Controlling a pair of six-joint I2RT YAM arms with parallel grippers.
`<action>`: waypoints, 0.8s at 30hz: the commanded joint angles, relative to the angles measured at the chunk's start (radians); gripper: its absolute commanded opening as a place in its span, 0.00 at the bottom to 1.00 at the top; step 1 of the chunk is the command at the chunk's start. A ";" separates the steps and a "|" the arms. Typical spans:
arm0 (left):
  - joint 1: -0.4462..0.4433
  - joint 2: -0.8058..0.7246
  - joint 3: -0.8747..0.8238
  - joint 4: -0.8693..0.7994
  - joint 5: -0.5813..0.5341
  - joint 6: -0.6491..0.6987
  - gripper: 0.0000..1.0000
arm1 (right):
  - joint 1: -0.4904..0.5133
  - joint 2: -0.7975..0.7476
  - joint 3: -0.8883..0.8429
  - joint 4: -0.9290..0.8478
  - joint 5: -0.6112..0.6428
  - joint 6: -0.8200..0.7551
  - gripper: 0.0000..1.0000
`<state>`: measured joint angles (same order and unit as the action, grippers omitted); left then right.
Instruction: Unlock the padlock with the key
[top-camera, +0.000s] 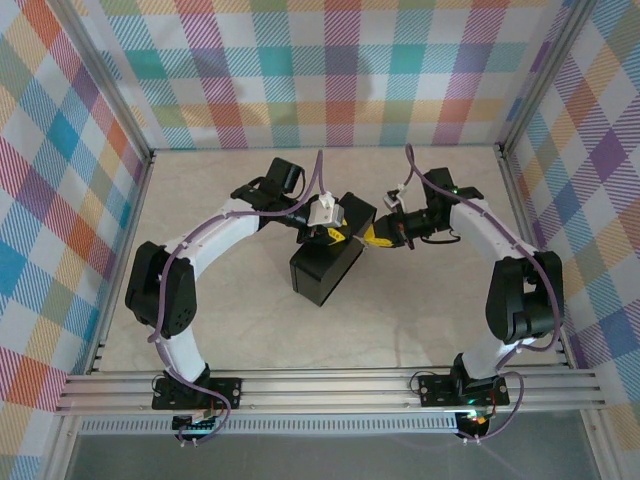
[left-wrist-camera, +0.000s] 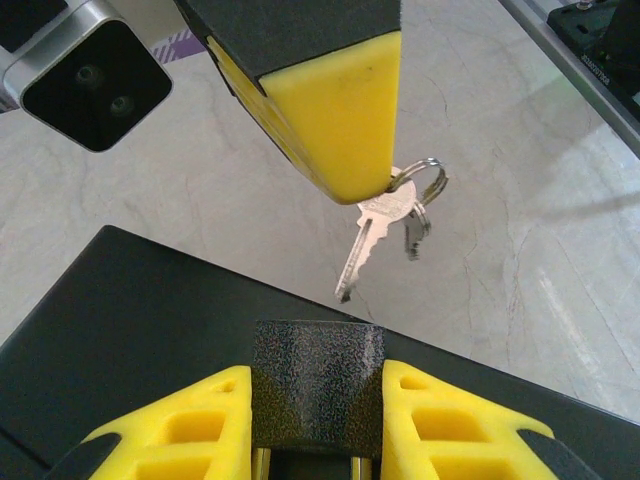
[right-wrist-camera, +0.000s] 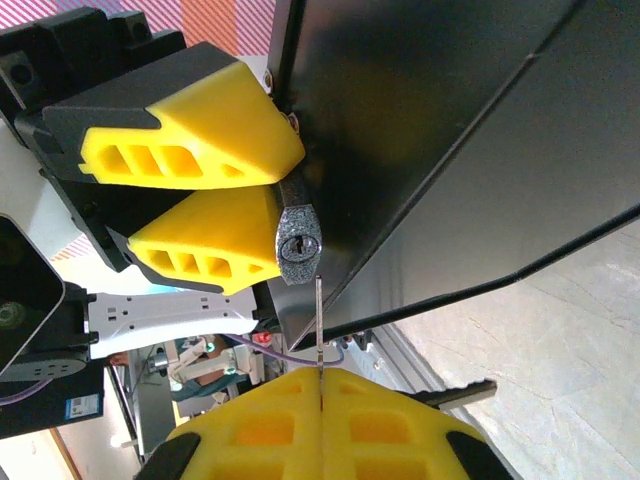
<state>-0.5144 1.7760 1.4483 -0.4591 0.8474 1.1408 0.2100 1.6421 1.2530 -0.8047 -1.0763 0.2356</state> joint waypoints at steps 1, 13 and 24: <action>0.004 -0.040 -0.021 0.033 0.013 0.019 0.20 | 0.008 0.007 0.020 0.044 -0.053 0.019 0.00; 0.004 -0.046 -0.027 0.043 0.031 0.009 0.19 | 0.008 0.017 0.034 0.065 -0.049 0.041 0.00; 0.004 -0.044 -0.025 0.045 0.029 0.002 0.19 | 0.006 0.021 0.027 0.117 -0.056 0.070 0.00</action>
<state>-0.5144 1.7676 1.4349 -0.4385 0.8452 1.1366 0.2138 1.6604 1.2560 -0.7223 -1.0950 0.2951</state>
